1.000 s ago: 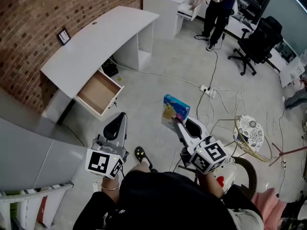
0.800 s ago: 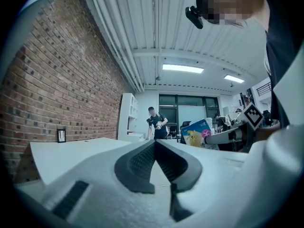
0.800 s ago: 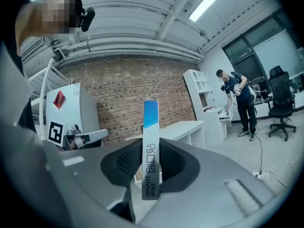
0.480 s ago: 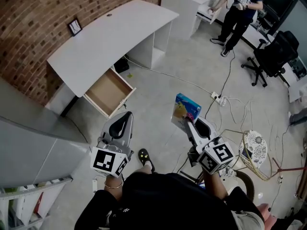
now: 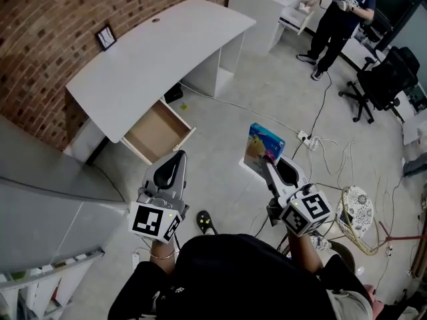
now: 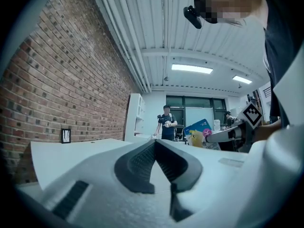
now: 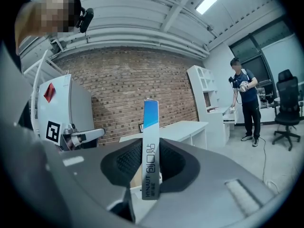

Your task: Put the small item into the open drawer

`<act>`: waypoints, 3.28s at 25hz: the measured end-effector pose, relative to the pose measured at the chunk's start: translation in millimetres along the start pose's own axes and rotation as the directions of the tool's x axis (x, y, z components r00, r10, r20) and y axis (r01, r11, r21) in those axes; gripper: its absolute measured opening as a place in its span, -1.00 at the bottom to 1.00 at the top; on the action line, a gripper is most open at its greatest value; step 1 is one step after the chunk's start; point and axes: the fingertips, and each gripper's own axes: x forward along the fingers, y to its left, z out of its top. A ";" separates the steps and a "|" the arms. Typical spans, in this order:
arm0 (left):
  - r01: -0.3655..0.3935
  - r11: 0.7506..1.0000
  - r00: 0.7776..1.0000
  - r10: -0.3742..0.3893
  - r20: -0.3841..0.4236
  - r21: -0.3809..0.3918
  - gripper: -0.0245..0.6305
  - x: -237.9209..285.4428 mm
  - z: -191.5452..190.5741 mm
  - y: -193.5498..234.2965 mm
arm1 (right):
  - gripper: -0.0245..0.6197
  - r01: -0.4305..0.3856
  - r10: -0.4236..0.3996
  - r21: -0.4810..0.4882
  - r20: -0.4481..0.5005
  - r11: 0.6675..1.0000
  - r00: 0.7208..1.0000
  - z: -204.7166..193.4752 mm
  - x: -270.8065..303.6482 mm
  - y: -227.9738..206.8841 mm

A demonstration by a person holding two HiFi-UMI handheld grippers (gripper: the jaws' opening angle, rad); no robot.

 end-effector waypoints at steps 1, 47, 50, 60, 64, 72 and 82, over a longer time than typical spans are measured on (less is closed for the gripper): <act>-0.003 1.000 1.000 0.003 0.002 -0.002 -0.95 0.6 -0.5 3.3 | -0.62 -0.001 0.001 -0.004 0.000 1.000 1.000 1.0 3.6 -0.2; -0.586 0.810 0.810 0.586 0.003 0.015 -0.95 -5.8 10.5 152.5 | -0.63 -0.591 0.573 -0.070 -0.179 0.804 0.800 20.0 257.0 26.4; -0.612 0.790 0.791 0.612 0.009 0.010 -0.95 -1.3 8.7 160.5 | -0.63 -0.623 0.603 -0.072 -0.192 0.779 0.775 17.9 273.5 26.6; -0.718 0.696 0.696 0.718 -0.002 0.001 -0.95 13.8 10.5 188.0 | -0.63 -0.743 0.707 -0.071 -0.261 0.665 0.657 19.5 329.8 33.6; -0.756 0.654 0.654 0.756 -0.004 -0.006 -0.95 18.0 7.1 195.2 | -0.62 -0.790 0.741 -0.076 -0.301 0.608 0.600 13.9 348.0 36.5; -0.829 0.558 0.559 0.829 -0.011 -0.026 -0.95 26.2 -5.4 204.0 | -0.63 -0.866 0.793 -0.067 -0.371 0.496 0.483 -1.2 378.3 36.6; -0.898 0.440 0.440 0.897 -0.038 -0.025 -0.95 22.6 -18.1 196.7 | -0.63 -0.930 0.836 -0.030 -0.428 0.365 0.342 -24.8 394.2 41.5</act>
